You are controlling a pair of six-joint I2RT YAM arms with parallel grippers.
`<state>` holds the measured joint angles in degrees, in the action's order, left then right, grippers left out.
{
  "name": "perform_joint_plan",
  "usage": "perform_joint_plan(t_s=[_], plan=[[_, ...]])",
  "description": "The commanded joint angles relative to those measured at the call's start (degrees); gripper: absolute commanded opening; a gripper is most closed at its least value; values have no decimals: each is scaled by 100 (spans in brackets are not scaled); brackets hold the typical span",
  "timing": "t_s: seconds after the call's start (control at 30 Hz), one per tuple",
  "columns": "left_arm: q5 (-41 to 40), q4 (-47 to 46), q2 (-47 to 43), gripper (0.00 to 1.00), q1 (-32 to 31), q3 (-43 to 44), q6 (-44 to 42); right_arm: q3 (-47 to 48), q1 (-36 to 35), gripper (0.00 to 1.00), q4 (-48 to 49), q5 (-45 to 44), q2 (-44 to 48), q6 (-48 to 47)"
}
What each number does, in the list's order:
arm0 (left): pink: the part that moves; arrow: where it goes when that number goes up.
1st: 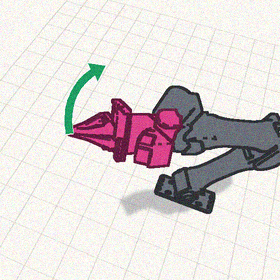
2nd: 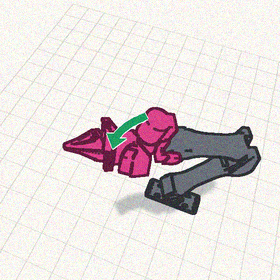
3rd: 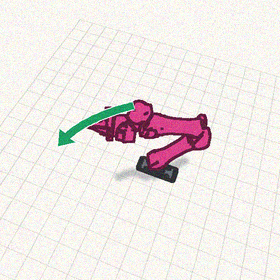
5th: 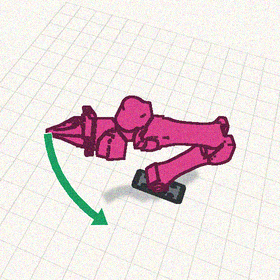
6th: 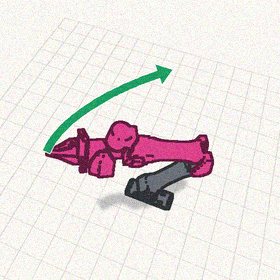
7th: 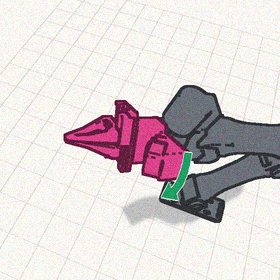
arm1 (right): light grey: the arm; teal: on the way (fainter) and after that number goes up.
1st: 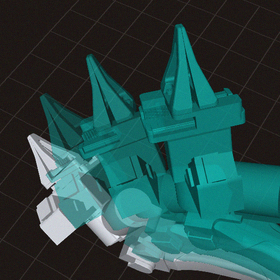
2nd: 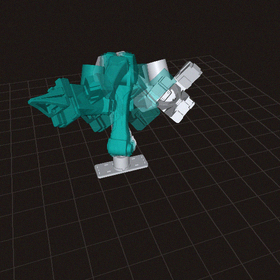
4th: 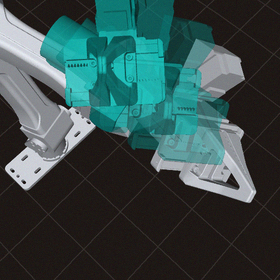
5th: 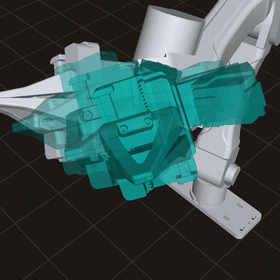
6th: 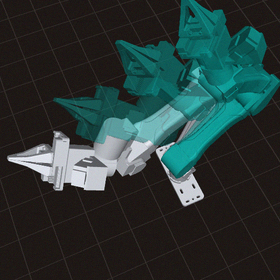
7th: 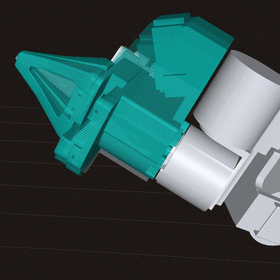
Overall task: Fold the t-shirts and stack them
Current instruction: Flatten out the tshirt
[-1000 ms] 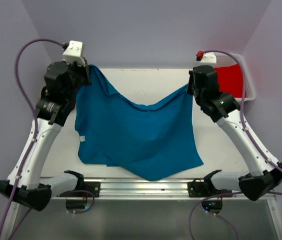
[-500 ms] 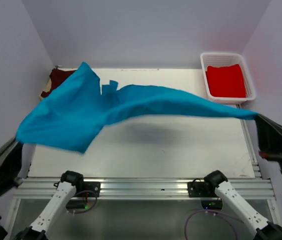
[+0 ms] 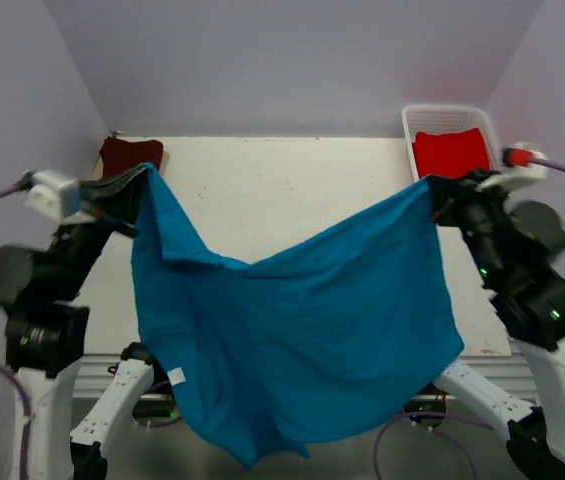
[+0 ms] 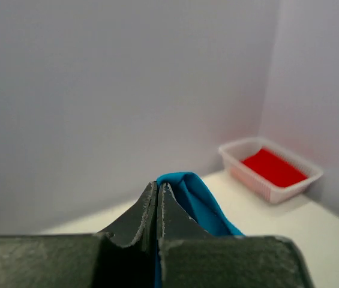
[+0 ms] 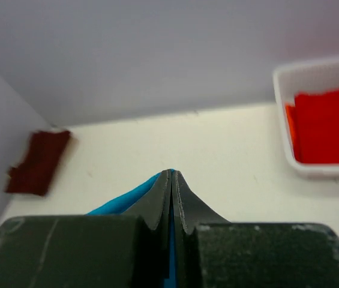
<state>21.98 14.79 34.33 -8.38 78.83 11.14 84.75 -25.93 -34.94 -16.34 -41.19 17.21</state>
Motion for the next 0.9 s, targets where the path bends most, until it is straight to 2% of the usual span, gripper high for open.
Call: perform_joint_plan(t_s=[0.0,0.03,0.13,0.27,0.4,0.5,0.67,0.87], plan=[[-1396,456,732,0,12,-1113,-199,-721,9,0,-857,-1028,-889,431],[-1563,394,1021,0,12,-1568,-182,-1115,9,0,-813,-1108,-1021,484],[-2082,25,1663,0,12,-2106,-121,-1827,9,0,-427,-1380,-1619,652],[-3004,-212,2902,0,12,-1994,-208,-2103,175,0,-49,-1837,-2752,792],[-3393,-196,4464,0,56,-1547,-226,-1893,580,0,320,-1969,-4252,994],[-3647,-397,5046,0,82,-1274,-252,-1550,826,0,426,-2066,-5018,1082],[-3858,-564,5742,0,109,-799,-375,-1286,1090,0,978,-2066,-5478,1056],[-3683,-818,6420,0,126,-342,-419,-873,1450,0,1182,-2023,-5821,1074]])
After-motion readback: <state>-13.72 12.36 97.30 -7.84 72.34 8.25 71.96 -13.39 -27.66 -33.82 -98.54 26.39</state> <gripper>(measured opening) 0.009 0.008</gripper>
